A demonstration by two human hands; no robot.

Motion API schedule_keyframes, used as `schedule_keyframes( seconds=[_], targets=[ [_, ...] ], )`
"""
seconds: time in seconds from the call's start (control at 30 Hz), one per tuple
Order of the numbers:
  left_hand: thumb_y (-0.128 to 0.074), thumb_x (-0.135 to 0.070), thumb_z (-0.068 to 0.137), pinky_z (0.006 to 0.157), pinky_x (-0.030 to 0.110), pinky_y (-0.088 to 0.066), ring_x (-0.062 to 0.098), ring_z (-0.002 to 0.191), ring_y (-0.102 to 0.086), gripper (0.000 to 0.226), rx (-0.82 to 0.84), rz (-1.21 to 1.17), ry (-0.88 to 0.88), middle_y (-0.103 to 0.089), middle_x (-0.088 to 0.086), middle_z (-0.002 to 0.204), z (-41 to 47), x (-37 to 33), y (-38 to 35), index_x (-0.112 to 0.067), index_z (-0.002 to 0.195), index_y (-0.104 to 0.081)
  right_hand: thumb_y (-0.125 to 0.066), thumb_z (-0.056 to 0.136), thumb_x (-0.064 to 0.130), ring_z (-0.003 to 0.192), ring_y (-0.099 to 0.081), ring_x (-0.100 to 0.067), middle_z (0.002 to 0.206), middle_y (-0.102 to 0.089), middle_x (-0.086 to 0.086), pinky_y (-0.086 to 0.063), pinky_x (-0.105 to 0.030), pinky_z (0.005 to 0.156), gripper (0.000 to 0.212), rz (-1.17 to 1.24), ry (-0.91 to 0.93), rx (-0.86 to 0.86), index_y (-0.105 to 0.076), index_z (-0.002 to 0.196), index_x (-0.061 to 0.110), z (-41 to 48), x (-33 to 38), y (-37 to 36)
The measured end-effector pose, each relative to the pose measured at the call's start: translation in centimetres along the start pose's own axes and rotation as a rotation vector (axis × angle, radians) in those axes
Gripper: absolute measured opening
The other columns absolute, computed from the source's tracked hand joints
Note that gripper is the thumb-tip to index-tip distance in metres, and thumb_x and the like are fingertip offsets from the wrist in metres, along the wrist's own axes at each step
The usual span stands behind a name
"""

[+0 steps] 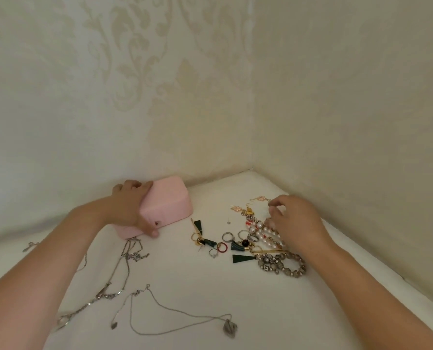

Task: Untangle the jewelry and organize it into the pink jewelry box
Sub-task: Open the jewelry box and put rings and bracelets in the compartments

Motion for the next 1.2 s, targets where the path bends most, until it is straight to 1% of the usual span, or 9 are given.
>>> schedule_keyframes(
  seconds=[0.13,0.3,0.43,0.57,0.63,0.77,0.9,1.0,1.2],
  targets=[
    [-0.082,-0.055,0.059,0.113,0.038,-0.018,0.035,0.138,-0.01,0.126,-0.065,0.058,-0.065,-0.011,0.01,0.152,-0.2,-0.9,-0.4,-0.024,0.151,-0.002,-0.046,0.097,0.02,0.111,-0.051,-0.01,0.124,-0.054,0.005,-0.033,-0.017,0.085,0.025,0.052,0.128,-0.1,-0.059,0.118,0.018,-1.3,3.3,-0.4],
    [-0.075,-0.067,0.057,0.106,0.043,-0.03,0.033,0.131,-0.031,0.119,-0.169,0.141,-0.071,-0.026,0.007,0.149,-0.1,-0.8,-0.8,-0.027,0.149,-0.012,-0.047,0.096,0.02,0.102,-0.055,-0.009,0.123,-0.058,0.008,-0.036,-0.016,0.084,0.027,0.017,0.238,-0.011,-0.059,0.12,0.021,-2.4,7.8,-2.9],
    [-0.073,-0.065,0.062,0.108,0.04,-0.029,0.031,0.135,-0.027,0.114,-0.23,0.059,-0.142,-0.021,0.005,0.154,-0.7,-0.2,-1.5,-0.026,0.15,-0.011,-0.052,0.092,0.015,0.1,-0.06,-0.011,0.11,-0.067,0.002,-0.044,-0.018,0.084,0.023,0.156,0.185,0.072,-0.067,0.109,0.015,-1.0,12.0,-5.4],
    [-0.074,-0.059,0.066,0.114,0.03,-0.011,0.022,0.144,-0.015,0.113,-0.268,-0.038,-0.228,-0.012,0.004,0.159,-1.0,1.2,-2.2,-0.023,0.152,-0.009,-0.065,0.084,0.025,0.094,-0.057,-0.023,0.088,-0.059,-0.004,-0.044,-0.028,0.068,0.02,-0.149,0.093,0.337,-0.06,0.087,0.006,1.4,16.5,-7.3],
    [-0.08,-0.05,0.064,0.115,0.03,-0.009,0.019,0.145,-0.01,0.114,-0.242,-0.188,-0.249,-0.009,0.0,0.159,-1.0,2.2,-2.4,-0.023,0.151,-0.011,-0.067,0.085,0.032,0.091,-0.051,-0.021,0.087,-0.05,-0.003,-0.038,-0.027,0.074,0.024,-0.324,0.056,0.508,-0.053,0.086,0.013,2.0,17.7,-8.3],
    [-0.087,-0.04,0.058,0.116,0.031,-0.009,0.014,0.146,-0.007,0.116,-0.241,-0.405,-0.286,-0.011,-0.003,0.158,-1.1,2.9,-2.7,-0.023,0.15,-0.019,-0.058,0.091,0.031,0.073,-0.048,-0.017,0.073,-0.051,-0.002,-0.04,-0.025,0.069,0.03,-0.321,-0.019,0.713,-0.047,0.068,0.015,2.2,18.2,-10.6],
    [-0.079,-0.054,0.046,0.115,0.03,-0.008,0.015,0.146,-0.005,0.124,-0.268,-0.421,-0.258,-0.012,-0.003,0.158,-0.7,2.7,-3.1,-0.022,0.15,-0.02,-0.061,0.088,0.038,0.094,-0.049,-0.02,0.1,-0.058,-0.004,-0.04,-0.028,0.087,0.024,-0.369,-0.035,0.621,-0.056,0.08,0.015,2.9,17.7,-11.4],
    [-0.067,-0.063,0.034,0.115,0.029,-0.007,0.015,0.145,-0.006,0.132,-0.308,-0.449,-0.263,-0.014,-0.003,0.158,-0.7,2.6,-3.3,-0.021,0.15,-0.021,-0.073,0.076,0.035,0.096,-0.058,-0.022,0.102,-0.062,-0.005,-0.042,-0.027,0.076,0.031,-0.257,-0.029,0.401,-0.064,0.097,0.014,3.3,15.9,-12.0],
    [-0.058,-0.067,0.028,0.114,0.028,-0.01,0.013,0.144,-0.009,0.133,-0.374,-0.521,-0.236,-0.016,-0.006,0.157,-0.5,2.6,-3.7,-0.022,0.149,-0.024,-0.08,0.066,0.024,0.084,-0.063,-0.021,0.092,-0.069,-0.006,-0.049,-0.026,0.069,0.02,-0.02,0.005,0.32,-0.07,0.08,0.013,3.3,14.2,-12.1]
  ],
)
Point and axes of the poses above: each hand's wrist, its own z-axis towards the middle knuckle, its own y-axis out of the back of the hand, x = y × z, the point moved 3 cm from there along z, towards the middle knuckle
